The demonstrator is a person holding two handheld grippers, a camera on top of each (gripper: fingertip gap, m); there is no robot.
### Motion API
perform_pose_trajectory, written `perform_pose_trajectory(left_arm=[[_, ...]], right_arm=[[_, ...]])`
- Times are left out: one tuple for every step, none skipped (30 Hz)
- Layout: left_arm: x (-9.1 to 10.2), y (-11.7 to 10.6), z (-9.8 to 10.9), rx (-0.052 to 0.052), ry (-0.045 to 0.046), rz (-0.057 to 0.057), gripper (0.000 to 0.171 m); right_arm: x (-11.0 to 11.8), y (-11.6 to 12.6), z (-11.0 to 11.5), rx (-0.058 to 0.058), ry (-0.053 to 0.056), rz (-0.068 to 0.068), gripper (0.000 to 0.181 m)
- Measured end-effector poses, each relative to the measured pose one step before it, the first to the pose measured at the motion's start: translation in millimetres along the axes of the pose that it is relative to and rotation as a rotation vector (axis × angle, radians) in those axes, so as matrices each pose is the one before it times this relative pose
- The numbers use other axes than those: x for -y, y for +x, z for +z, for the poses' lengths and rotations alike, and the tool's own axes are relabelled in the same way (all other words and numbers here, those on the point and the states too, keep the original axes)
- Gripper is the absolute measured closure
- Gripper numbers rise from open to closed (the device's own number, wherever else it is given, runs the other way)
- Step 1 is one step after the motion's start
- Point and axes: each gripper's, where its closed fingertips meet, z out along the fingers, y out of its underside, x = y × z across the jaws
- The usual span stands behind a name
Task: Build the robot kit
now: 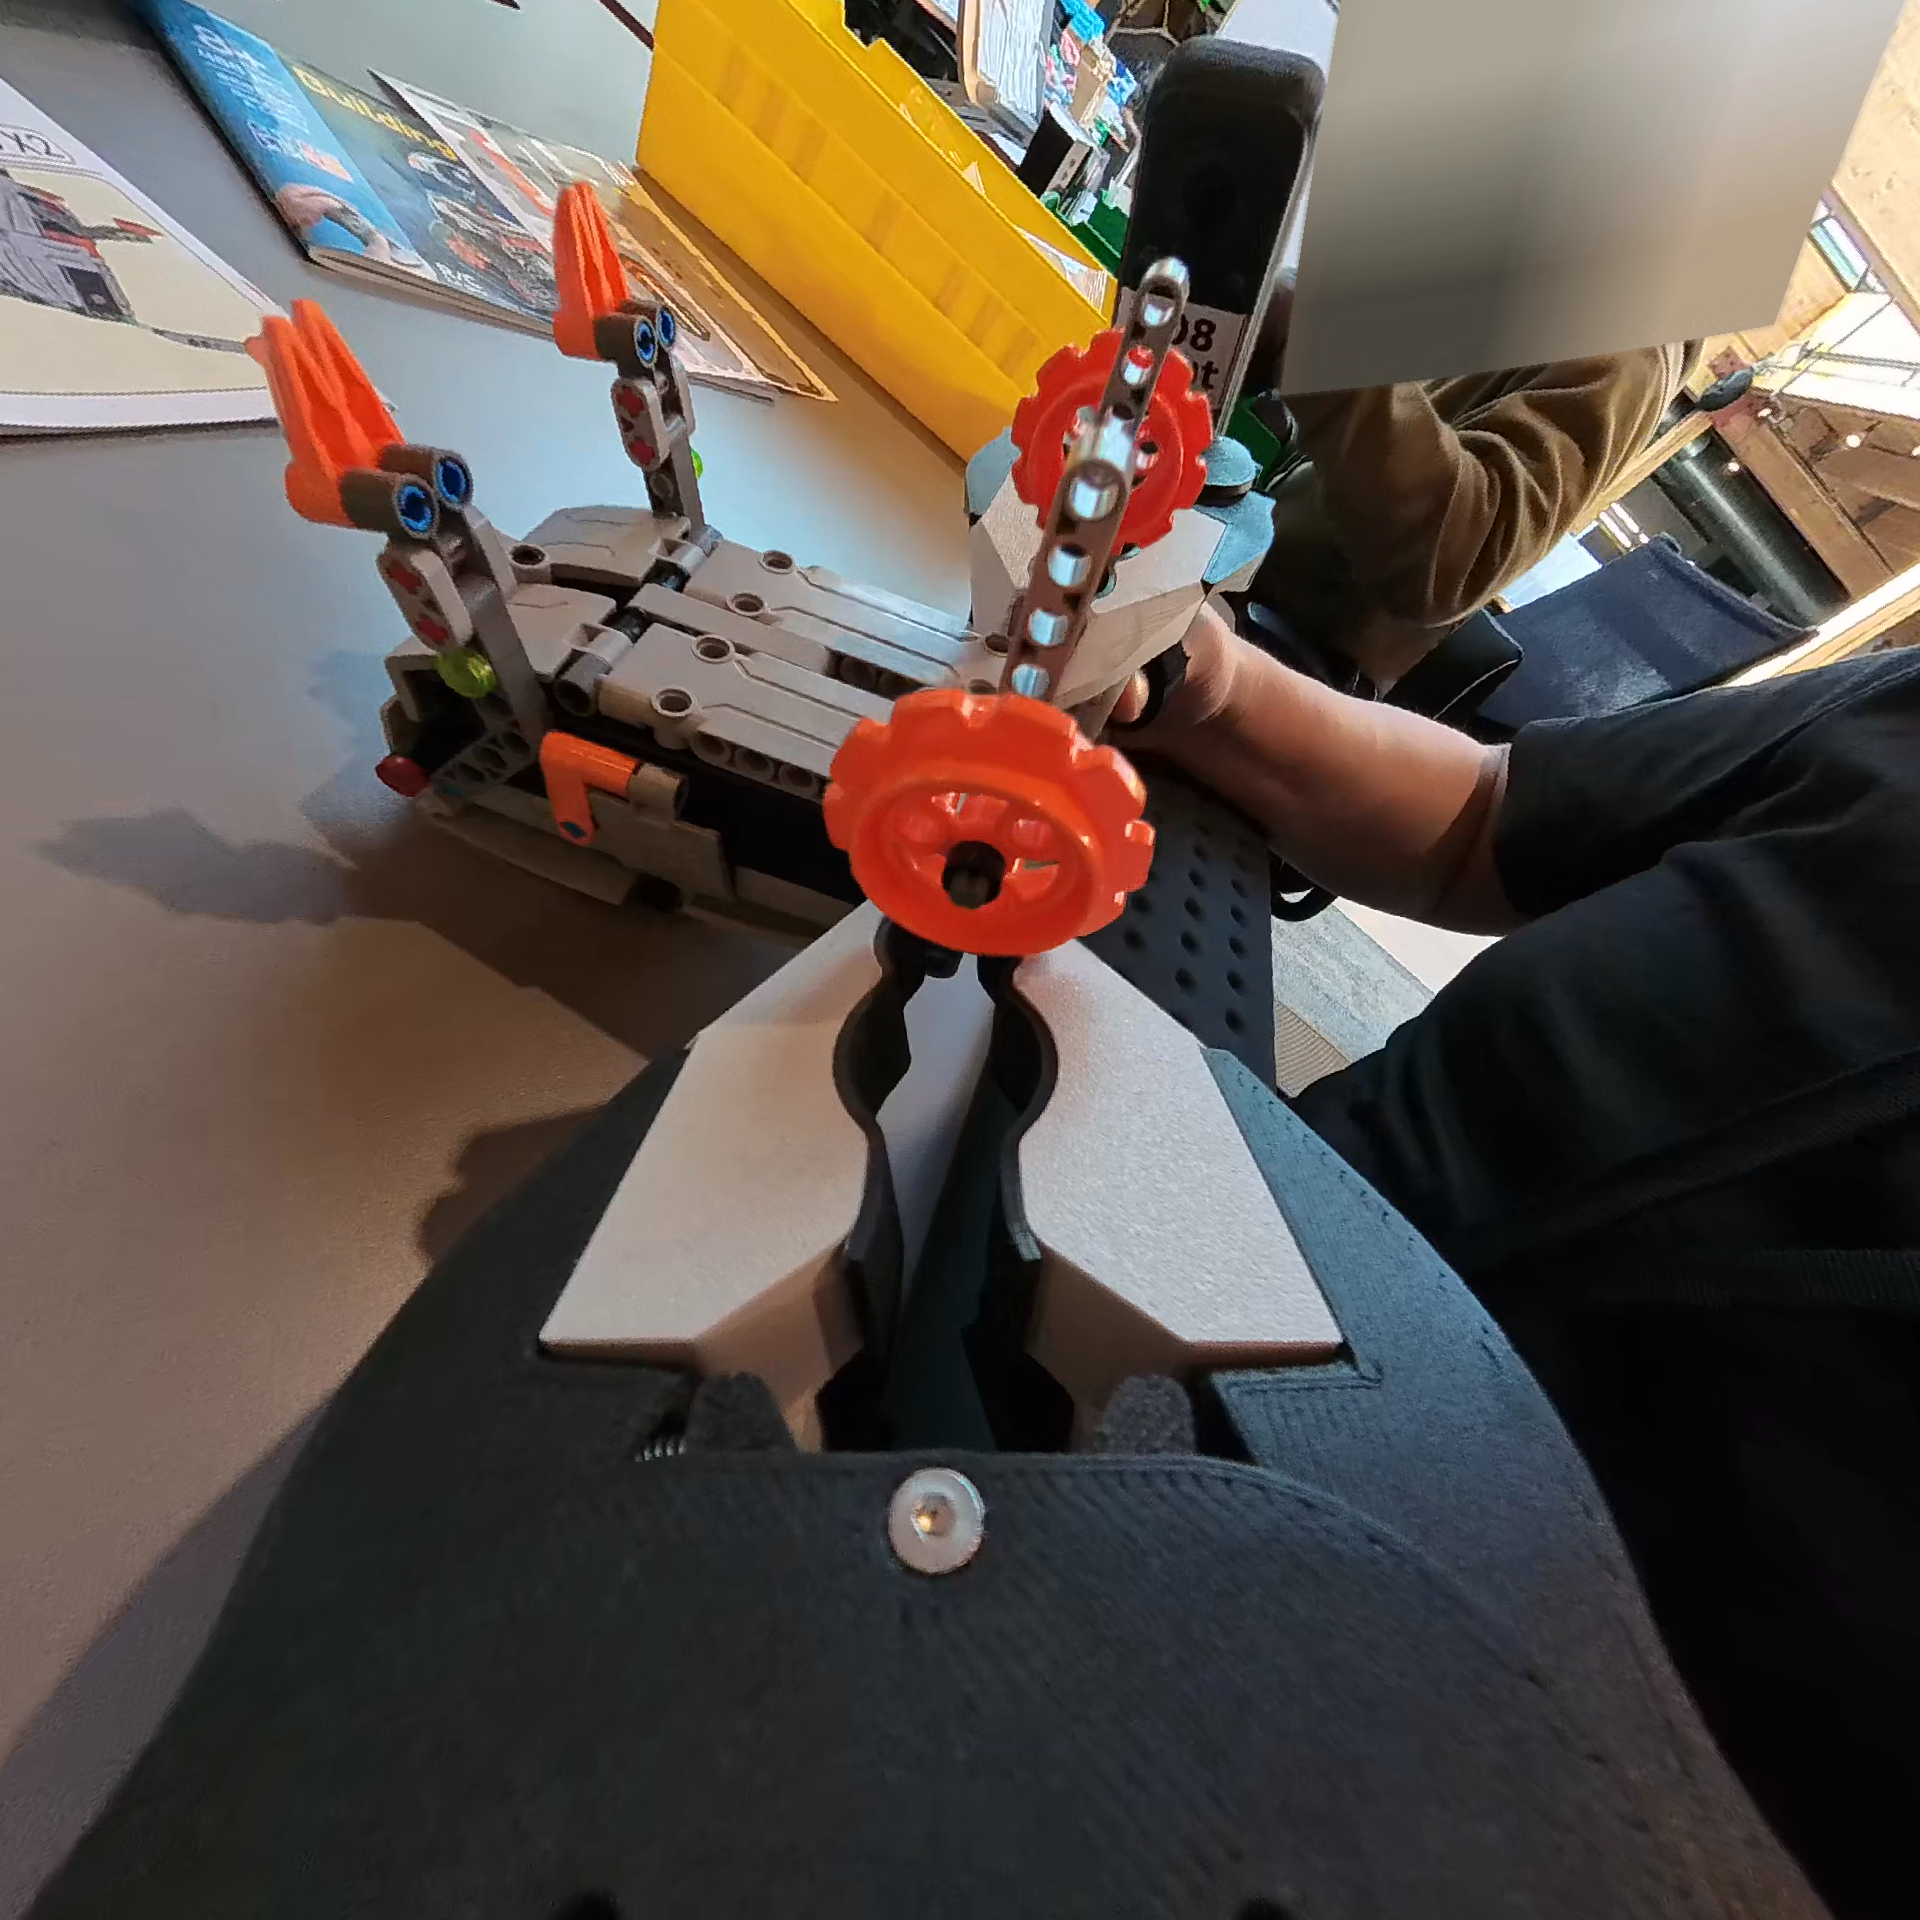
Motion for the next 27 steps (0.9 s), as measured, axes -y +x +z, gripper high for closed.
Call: perform_pose_trajectory(left_arm=[[0.13, -0.23, 0.04, 0.0011, 0.00008, -0.0011, 0.164], [0.45, -0.46, -0.03, 0.0011, 0.00219, -0.0022, 0.164], [1.47, -1.07, -0.11, -0.0019, 0.00891, -0.0150, 0.163], [2.50, -0.67, -1.07, -0.0140, 0.01477, -0.0265, 0.163], [4.69, 0.43, -1.99, -0.0301, 0.02858, -0.0376, 0.163], [5.63, 0.84, -1.55, -0.0279, 0.03360, -0.0320, 0.163], [3.74, 1.60, -1.24, -0.0194, 0.02093, -0.0146, 0.163], [2.71, 1.77, -1.25, -0.0099, 0.01557, 0.0005, 0.163], [1.89, 1.62, -1.00, -0.0036, 0.01211, 0.0054, 0.164], [1.25, 0.84, -0.59, 0.0005, 0.00745, 0.0012, 0.164], [1.36, 0.55, -0.20, 0.0014, 0.00556, -0.0015, 0.164], [1.38, 0.74, 0.13, -0.0023, 0.00552, -0.0051, 0.164], [1.53, 1.60, 0.06, -0.0100, 0.00700, -0.0055, 0.164], [1.69, 1.96, -0.10, -0.0126, 0.00791, -0.0039, 0.165], [1.71, 1.91, -0.27, -0.0117, 0.00881, -0.0032, 0.165], [1.32, 1.14, -0.23, -0.0078, 0.00765, -0.0026, 0.165], [0.61, 0.43, -0.26, -0.0038, 0.00430, -0.0028, 0.165], [-0.24, 0.47, -0.19, -0.0039, -0.00127, 0.0000, 0.165], [-0.40, 0.85, -0.02, -0.0062, -0.00127, -0.0005, 0.165], [0.03, 0.27, -0.05, -0.0039, 0.00205, -0.0005, 0.165], [0.96, -0.09, -0.29, 0.0010, 0.00654, 0.0030, 0.166], [1.88, -0.20, -0.79, 0.0044, 0.01245, 0.0071, 0.166], [3.19, 0.48, -1.66, 0.0013, 0.02126, 0.0075, 0.165], [3.13, 0.86, -1.86, -0.0035, 0.02253, 0.0041, 0.165], [1.28, -0.26, -0.97, 0.0023, 0.01105, 0.0010, 0.164], [-0.45, -0.59, 0.10, 0.0064, -0.00054, 0.0035, 0.165], [-0.52, 0.27, 0.32, 0.0040, -0.00414, 0.0078, 0.165]], right_arm=[[-0.07, -0.01, 0.12, -0.0007, -0.0043, -0.0046, 0.173], [1.41, 0.95, 0.01, -0.0083, 0.0026, -0.0055, 0.173], [3.31, 1.52, 0.38, -0.0060, 0.0202, 0.0035, 0.173], [1.66, -0.67, 0.77, 0.0227, 0.0040, 0.0241, 0.173], [1.34, -0.08, -0.11, 0.0311, -0.0055, 0.0356, 0.173], [5.44, 1.23, -0.14, 0.0203, 0.0218, 0.0396, 0.173], [5.25, -0.37, 0.06, 0.0233, 0.0222, 0.0328, 0.173], [3.06, -1.86, 0.16, 0.0307, 0.0126, 0.0317, 0.171], [3.98, -1.20, 0.21, 0.0223, 0.0224, 0.0365, 0.169], [3.42, 0.35, 0.15, 0.0016, 0.0226, 0.0222, 0.168], [2.89, 1.23, 0.16, -0.0145, 0.0167, 0.0048, 0.170], [1.77, 1.62, -0.07, -0.0201, 0.0075, -0.0070, 0.174], [2.60, -0.75, -0.17, -0.0012, 0.0117, 0.0024, 0.174], [2.53, -0.81, 0.01, 0.0065, 0.0152, 0.0185, 0.174], [1.66, -0.84, 0.27, 0.0095, 0.0142, 0.0245, 0.174], [0.43, -0.17, 0.00, 0.0073, 0.0082, 0.0251, 0.174], [-1.40, -0.30, -0.17, 0.0076, -0.0044, 0.0213, 0.174], [-2.25, -0.45, -0.43, 0.0071, -0.0130, 0.0170, 0.173], [-1.62, -0.33, -0.50, 0.0018, -0.0091, 0.0084, 0.173], [-0.76, -0.13, -0.24, -0.0010, -0.0013, -0.0005, 0.173], [-0.13, -0.17, 0.12, -0.0013, 0.0037, -0.0004, 0.173], [-0.67, -0.44, 0.21, 0.0008, -0.0023, -0.0019, 0.173], [-1.07, -0.32, 0.16, 0.0015, -0.0068, -0.0013, 0.173], [-0.89, -0.20, 0.29, 0.0014, -0.0045, 0.0011, 0.173], [0.08, 0.00, 0.60, 0.0007, 0.0045, 0.0032, 0.173], [1.08, 0.25, -0.09, 0.0003, 0.0115, 0.0074, 0.174], [0.78, 0.48, -0.42, 0.0034, 0.0071, 0.0102, 0.173]])
